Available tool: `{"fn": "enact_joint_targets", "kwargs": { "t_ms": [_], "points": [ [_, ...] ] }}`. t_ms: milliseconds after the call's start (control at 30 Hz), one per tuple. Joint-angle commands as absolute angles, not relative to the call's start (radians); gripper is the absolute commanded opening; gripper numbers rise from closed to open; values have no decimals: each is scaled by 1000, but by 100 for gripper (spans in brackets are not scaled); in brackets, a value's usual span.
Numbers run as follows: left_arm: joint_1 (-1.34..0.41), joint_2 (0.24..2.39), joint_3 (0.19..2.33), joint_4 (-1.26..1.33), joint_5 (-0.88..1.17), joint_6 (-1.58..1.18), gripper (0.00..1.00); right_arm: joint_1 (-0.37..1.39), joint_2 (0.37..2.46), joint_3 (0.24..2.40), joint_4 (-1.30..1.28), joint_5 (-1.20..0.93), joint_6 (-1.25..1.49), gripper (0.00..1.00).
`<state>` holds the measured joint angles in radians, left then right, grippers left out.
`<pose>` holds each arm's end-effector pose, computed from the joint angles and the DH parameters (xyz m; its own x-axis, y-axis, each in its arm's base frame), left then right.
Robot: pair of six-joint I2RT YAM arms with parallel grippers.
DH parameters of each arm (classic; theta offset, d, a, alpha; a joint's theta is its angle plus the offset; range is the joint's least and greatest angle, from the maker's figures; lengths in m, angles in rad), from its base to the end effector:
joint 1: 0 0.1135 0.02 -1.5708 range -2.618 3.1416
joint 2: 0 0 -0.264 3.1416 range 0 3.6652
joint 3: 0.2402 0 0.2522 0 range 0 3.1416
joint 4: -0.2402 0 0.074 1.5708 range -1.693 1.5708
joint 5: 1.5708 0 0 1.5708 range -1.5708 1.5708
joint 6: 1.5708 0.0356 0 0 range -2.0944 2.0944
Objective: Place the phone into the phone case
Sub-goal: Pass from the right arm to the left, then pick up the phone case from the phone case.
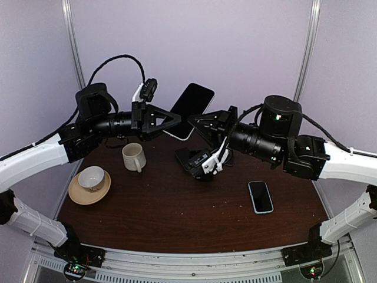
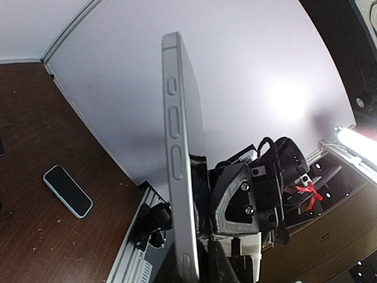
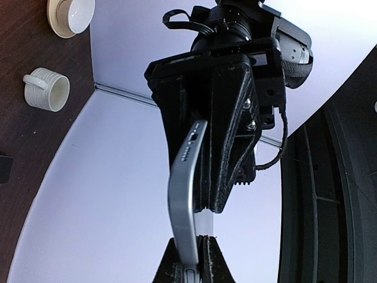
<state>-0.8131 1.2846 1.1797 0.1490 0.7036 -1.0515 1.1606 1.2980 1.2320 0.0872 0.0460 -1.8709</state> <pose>0.1870 -0.2312 0.4052 -0.8515 -0.0632 -0.5206 0.5216 -0.0008 -0.8532 0.1238 0.2807 0.4138 0.8551 -0.4266 0.2946 0.2735 -0.1117 -0.9554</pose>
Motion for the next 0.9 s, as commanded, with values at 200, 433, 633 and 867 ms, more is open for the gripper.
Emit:
{"fn": "enact_joint_targets", "kwargs": {
  "t_ms": [200, 433, 633, 867],
  "points": [
    [-839, 1241, 1144, 285, 747, -976, 0, 1178, 1298, 1258, 90, 67, -1825, 30],
    [-839, 1133, 1144, 94, 530, -701, 0, 1186, 1270, 1199, 157, 102, -1734, 99],
    [-839, 1009, 1156, -184, 161, -366, 0, 1204, 1202, 1089, 312, 82, -1476, 99],
    [-839, 937, 1099, -263, -77, -167, 0, 1204, 1231, 1231, 77, 265, -854, 99]
  ]
}}
